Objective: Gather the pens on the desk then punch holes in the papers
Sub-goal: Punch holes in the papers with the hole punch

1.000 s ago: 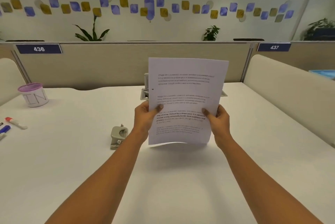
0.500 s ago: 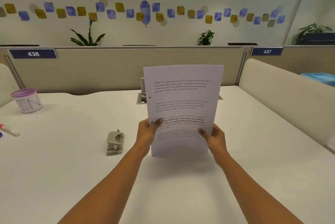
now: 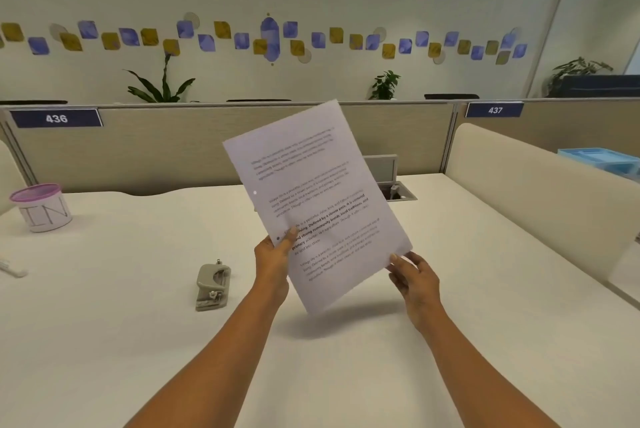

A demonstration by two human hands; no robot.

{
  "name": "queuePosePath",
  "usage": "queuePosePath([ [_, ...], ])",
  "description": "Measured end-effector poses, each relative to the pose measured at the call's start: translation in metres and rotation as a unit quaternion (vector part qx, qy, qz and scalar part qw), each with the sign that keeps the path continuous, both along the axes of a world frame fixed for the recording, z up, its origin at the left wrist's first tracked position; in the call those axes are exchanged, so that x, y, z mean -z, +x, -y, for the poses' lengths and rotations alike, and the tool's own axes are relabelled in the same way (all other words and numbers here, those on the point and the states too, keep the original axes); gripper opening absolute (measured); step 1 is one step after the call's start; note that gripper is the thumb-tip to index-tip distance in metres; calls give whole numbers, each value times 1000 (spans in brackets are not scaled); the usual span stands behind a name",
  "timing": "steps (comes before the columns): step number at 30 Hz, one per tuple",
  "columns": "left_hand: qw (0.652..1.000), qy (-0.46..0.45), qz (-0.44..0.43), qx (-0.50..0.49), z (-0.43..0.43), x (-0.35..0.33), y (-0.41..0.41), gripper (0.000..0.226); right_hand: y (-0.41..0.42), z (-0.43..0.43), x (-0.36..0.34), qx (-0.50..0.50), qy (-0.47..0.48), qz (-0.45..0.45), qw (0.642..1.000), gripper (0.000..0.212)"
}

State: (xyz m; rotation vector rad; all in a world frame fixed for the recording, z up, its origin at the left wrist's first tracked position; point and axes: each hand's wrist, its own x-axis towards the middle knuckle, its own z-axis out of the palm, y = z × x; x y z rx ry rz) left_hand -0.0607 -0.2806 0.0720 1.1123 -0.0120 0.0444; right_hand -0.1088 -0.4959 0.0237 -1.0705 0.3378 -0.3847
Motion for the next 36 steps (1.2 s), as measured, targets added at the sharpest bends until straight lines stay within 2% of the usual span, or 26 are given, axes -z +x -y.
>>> queuePosePath([
  [3, 999, -52, -9, 3, 10, -1, -4, 10, 3, -15, -5, -38, 28, 29, 998, 22],
  [6, 998, -66, -8, 14, 16, 2, -7, 13, 6, -28, -9, -63, 10, 46, 997, 25],
  [9, 998, -61, -3, 1, 8, 1, -3, 17, 6, -27, -11, -37, -28, 45, 998, 26],
  [13, 994, -86, -10, -61, -23, -10, 15, 36, 3, -5, -16, -3, -64, 47, 997, 26],
  [15, 995, -59, -7, -81, -42, -14, 24, 38, 2, 6, -19, 15, -72, 50, 996, 19],
  [20, 989, 145, -14, -20, -69, -11, 35, 35, 7, 19, -30, 47, -120, 59, 990, 15],
  [22, 983, 186, -11, -9, -69, -10, 37, 32, 9, 19, -37, 46, -150, 64, 985, 14],
  [28, 983, 178, 14, -33, -63, -12, 40, 22, 17, 20, -62, 59, -189, 76, 977, 12],
  [30, 981, 195, 13, -23, -62, -8, 39, 26, 16, 22, -59, 51, -213, 63, 974, 9],
  [33, 977, 211, -3, -1, -60, 2, 36, 31, 10, 21, -40, 24, -257, 25, 966, 16],
  [36, 977, 215, -9, -1, -56, 6, 33, 30, 7, 18, -27, 18, -263, -4, 965, 19],
])
